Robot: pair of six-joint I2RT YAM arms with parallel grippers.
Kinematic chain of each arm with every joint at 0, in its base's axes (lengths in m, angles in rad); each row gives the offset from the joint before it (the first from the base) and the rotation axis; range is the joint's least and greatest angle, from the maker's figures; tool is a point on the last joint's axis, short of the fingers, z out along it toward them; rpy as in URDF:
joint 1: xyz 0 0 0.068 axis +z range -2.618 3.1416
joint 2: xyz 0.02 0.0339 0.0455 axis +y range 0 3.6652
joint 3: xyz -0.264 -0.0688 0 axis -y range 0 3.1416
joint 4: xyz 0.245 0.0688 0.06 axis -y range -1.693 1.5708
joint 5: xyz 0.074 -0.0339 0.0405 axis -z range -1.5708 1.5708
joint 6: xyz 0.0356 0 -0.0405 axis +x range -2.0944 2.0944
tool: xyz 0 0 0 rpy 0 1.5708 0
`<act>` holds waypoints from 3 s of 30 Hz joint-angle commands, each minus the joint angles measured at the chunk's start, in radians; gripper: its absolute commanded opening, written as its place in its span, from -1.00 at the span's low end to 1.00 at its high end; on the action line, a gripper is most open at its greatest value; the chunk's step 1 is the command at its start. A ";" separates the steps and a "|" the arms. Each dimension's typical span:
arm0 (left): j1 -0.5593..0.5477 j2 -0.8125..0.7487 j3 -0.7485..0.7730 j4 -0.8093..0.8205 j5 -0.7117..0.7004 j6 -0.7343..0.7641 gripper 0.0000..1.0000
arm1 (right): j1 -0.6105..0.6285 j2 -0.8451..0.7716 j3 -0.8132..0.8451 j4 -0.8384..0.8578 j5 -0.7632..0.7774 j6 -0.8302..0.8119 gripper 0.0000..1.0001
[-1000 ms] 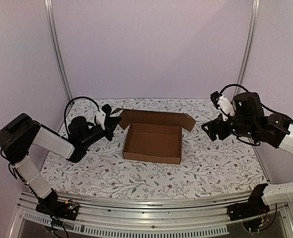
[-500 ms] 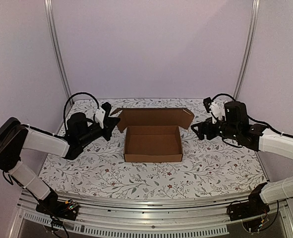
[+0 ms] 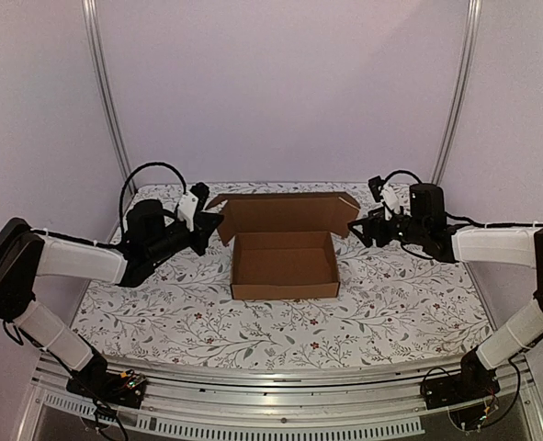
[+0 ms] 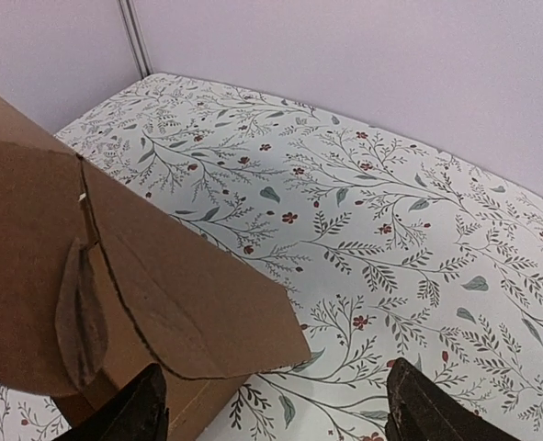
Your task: Fold the paper box
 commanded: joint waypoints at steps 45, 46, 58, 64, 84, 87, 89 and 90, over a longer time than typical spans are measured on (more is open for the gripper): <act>0.018 0.054 0.082 -0.188 0.004 -0.039 -1.00 | -0.023 0.055 0.085 0.062 -0.201 -0.112 -0.76; 0.018 0.055 0.085 -0.191 0.006 -0.042 -1.00 | -0.021 0.054 0.084 0.062 -0.198 -0.112 -0.80; 0.012 0.040 0.154 -0.304 -0.004 -0.153 -1.00 | 0.069 -0.012 0.068 0.058 0.020 -0.075 -1.00; -0.020 0.033 0.217 -0.411 -0.074 -0.240 -1.00 | 0.182 -0.060 0.080 0.015 0.248 -0.020 -1.00; -0.193 0.061 0.410 -0.654 -0.284 -0.289 -1.00 | 0.353 -0.066 0.122 -0.033 0.748 0.251 -1.00; -0.194 0.064 0.436 -0.681 -0.280 -0.293 -1.00 | 0.359 -0.067 0.154 -0.083 0.746 0.265 -1.00; -0.196 0.068 0.454 -0.698 -0.277 -0.300 -1.00 | 0.363 -0.066 0.176 -0.120 0.744 0.280 -1.00; -0.196 0.072 0.464 -0.707 -0.277 -0.307 -1.00 | 0.365 -0.066 0.187 -0.138 0.741 0.286 -1.00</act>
